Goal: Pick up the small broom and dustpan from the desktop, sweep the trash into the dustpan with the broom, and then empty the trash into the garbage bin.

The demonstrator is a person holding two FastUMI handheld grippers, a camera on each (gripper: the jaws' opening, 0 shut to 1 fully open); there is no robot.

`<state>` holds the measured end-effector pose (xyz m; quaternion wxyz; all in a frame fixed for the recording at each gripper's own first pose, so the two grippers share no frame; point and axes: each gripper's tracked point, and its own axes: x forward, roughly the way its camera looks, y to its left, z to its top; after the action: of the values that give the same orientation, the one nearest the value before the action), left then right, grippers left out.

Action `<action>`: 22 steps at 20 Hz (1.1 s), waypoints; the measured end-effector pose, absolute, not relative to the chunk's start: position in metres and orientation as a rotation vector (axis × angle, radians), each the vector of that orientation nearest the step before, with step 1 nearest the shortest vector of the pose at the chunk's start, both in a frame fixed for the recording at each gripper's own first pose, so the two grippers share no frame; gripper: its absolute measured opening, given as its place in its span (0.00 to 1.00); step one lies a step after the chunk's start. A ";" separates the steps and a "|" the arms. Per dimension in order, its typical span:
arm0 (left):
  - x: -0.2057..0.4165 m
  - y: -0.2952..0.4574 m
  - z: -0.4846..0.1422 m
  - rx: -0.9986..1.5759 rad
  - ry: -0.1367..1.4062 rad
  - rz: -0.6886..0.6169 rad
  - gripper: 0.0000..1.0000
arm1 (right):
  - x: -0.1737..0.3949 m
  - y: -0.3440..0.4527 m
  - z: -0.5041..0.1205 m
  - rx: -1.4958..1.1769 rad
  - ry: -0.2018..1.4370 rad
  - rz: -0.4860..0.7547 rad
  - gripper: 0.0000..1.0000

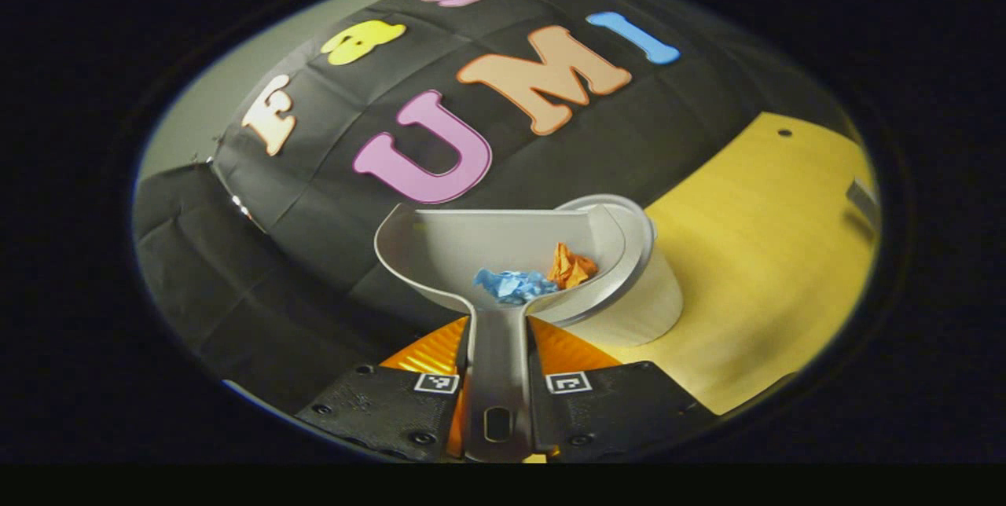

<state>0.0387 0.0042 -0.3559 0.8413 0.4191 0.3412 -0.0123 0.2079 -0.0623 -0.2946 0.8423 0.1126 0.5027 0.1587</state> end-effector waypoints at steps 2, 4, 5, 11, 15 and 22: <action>0.037 0.013 -0.355 1.113 0.727 -0.068 0.26 | 0.206 -0.061 -0.298 0.229 1.064 0.338 0.17; 0.036 0.020 -0.355 1.306 0.719 -0.090 0.25 | 0.207 -0.062 -0.298 0.224 1.063 0.335 0.17; 0.034 0.018 -0.354 1.363 0.721 -0.098 0.27 | 0.208 -0.061 -0.299 0.220 1.064 0.336 0.17; 0.030 0.010 -0.347 1.389 0.704 -0.124 0.25 | 0.209 -0.062 -0.298 0.212 1.063 0.330 0.17; 0.013 -0.029 -0.352 0.911 0.688 -0.093 0.27 | 0.211 -0.063 -0.287 0.247 1.036 0.321 0.17; -0.031 -0.151 -0.372 0.399 0.611 -0.159 0.27 | 0.215 -0.065 -0.276 0.265 0.994 0.291 0.17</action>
<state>-0.0314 -0.1512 -0.3723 0.9311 0.1947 0.2983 -0.0779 0.2153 -0.0653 -0.2756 0.8606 0.1264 0.4735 0.1387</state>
